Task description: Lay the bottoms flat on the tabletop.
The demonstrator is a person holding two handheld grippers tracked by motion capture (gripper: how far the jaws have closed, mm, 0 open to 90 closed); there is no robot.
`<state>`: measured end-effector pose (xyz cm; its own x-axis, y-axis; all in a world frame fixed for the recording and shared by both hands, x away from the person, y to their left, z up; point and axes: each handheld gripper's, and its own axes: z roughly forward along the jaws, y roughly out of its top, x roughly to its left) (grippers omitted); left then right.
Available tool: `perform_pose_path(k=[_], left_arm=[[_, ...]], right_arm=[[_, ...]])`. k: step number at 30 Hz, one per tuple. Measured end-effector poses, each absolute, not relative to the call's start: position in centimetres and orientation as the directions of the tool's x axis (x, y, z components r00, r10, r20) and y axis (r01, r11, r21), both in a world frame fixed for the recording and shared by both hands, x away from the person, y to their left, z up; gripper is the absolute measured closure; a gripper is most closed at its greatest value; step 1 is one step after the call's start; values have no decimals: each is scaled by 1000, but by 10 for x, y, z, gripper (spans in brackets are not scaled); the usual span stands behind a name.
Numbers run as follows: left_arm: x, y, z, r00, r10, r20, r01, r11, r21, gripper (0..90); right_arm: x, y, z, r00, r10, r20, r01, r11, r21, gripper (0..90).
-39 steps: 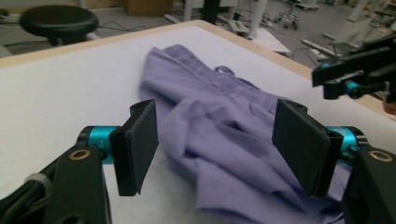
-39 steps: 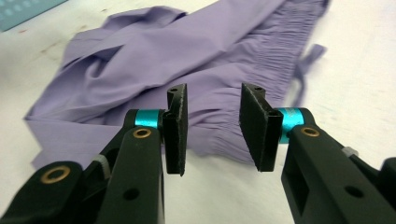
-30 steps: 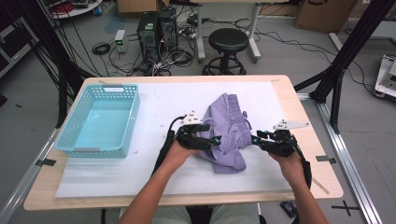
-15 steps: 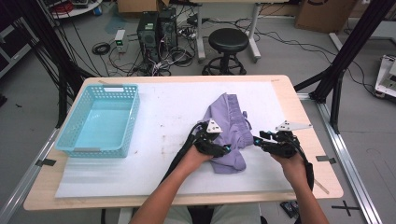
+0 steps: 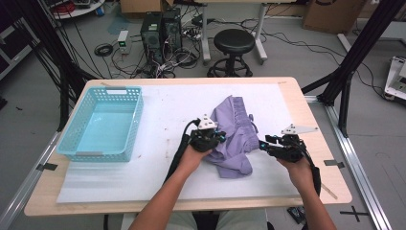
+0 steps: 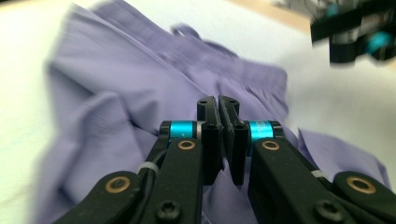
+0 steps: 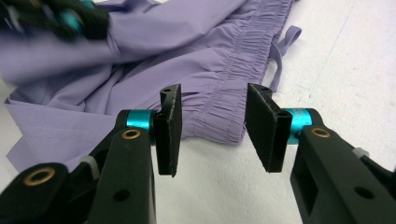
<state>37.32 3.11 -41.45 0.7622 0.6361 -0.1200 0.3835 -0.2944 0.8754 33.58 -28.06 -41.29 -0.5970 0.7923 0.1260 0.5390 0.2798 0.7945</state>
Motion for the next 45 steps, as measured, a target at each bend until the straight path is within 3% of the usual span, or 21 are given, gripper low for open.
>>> perform_pose_path(k=[10,18,22,24,25,31,34,41,42,43,45], left_arm=[[382,114,-402,568,813,-132,425,-152,892,875],[378,144,-402,507,853,-124,450,-139,882,876],[375,152,-407,492,862,-123,459,-137,878,876],[372,156,-410,486,865,-126,463,-132,876,876],[372,157,-410,484,866,-128,463,-129,877,876],[369,163,-410,488,862,-136,462,-123,878,876],[368,160,-411,507,848,-153,469,-123,875,876],[365,157,-411,540,824,-170,475,-132,870,875],[365,157,-411,554,812,-185,485,-134,864,856],[365,157,-411,554,812,-185,485,-134,864,794],[364,156,-411,557,809,-188,485,-133,864,675]], right_arm=[[344,-266,-425,-589,798,130,580,306,755,555],[359,-246,-441,-541,839,48,633,369,681,492],[367,-242,-439,-574,819,-8,618,440,652,625],[369,-242,-435,-604,796,-40,601,488,633,795],[371,-243,-432,-605,793,-69,594,507,625,821],[390,-263,-429,-528,839,-130,623,487,612,845],[411,-282,-422,-431,884,-181,652,444,614,845],[429,-309,-415,-294,941,-166,692,330,642,840],[429,-314,-416,-285,950,-125,709,297,640,804],[429,-314,-416,-285,950,-125,709,297,640,804],[421,-311,-413,-301,948,-106,681,292,671,713]])
